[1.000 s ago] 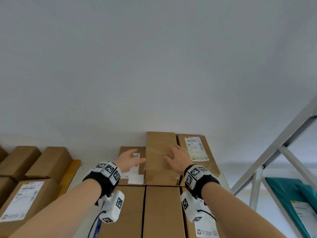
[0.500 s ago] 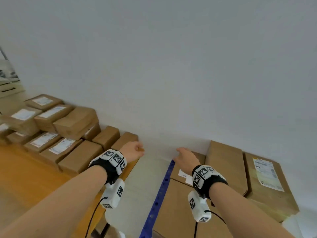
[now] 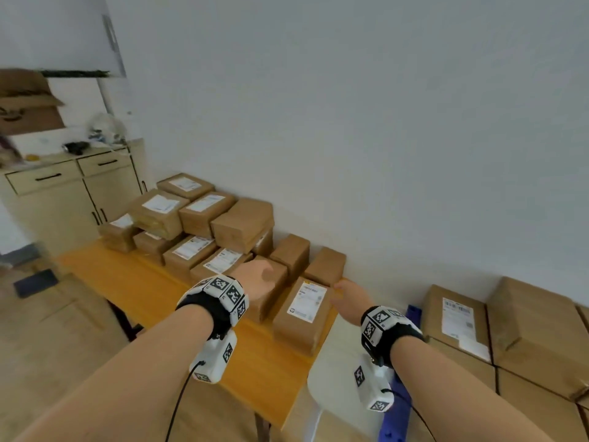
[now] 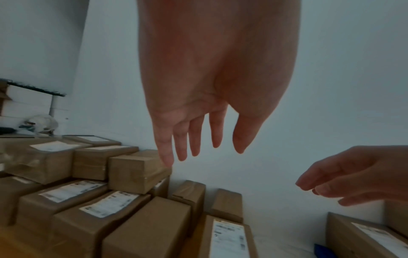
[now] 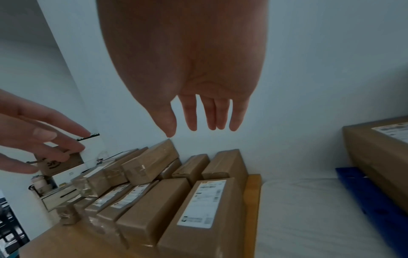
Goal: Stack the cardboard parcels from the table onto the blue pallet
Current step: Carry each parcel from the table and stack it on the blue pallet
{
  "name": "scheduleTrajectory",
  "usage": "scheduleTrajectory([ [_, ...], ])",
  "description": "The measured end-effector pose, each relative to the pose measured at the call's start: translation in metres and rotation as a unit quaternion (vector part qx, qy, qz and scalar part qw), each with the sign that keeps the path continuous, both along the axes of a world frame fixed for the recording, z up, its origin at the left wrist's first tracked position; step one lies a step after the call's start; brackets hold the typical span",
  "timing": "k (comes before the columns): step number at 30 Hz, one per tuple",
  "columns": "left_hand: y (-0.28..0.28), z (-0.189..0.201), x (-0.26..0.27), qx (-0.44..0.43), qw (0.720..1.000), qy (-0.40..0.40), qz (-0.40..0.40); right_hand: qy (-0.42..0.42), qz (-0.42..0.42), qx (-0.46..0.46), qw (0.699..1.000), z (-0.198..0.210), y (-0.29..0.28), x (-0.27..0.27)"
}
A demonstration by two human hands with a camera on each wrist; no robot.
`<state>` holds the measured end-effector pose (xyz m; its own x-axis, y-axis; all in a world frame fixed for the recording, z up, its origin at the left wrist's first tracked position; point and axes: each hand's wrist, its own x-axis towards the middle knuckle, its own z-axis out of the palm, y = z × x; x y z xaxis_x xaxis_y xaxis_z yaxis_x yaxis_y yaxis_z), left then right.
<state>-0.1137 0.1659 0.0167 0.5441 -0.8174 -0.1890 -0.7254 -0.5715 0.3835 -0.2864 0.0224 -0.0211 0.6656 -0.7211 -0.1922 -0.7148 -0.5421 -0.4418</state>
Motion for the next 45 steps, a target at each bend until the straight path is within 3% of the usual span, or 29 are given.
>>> scheduleTrajectory([
  [9, 0.056, -0.019, 0.075, 0.013, 0.999, -0.007, 0.035, 0.032, 0.034, -0.006, 0.999, -0.006, 0.052, 0.078],
  [21, 0.046, -0.048, 0.200, 0.019, 0.999, 0.006, 0.039, 0.033, 0.045, 0.002, 0.998, -0.024, 0.040, 0.217],
  [25, 0.028, -0.049, 0.251, 0.046, 0.999, -0.012, 0.014, 0.013, 0.018, 0.015, 1.000, -0.025, 0.027, 0.263],
  [30, 0.014, -0.043, 0.301, 0.007, 1.000, -0.005, 0.009, -0.009, -0.013, 0.035, 0.999, -0.031, 0.007, 0.309],
  [36, -0.001, -0.065, 0.348, -0.017, 0.999, 0.040, 0.013, -0.039, -0.071, 0.055, 0.995, -0.038, -0.002, 0.343],
  [45, -0.048, -0.080, 0.408, -0.095, 0.981, 0.156, -0.057, -0.097, -0.178, 0.063, 0.977, -0.045, -0.007, 0.390],
])
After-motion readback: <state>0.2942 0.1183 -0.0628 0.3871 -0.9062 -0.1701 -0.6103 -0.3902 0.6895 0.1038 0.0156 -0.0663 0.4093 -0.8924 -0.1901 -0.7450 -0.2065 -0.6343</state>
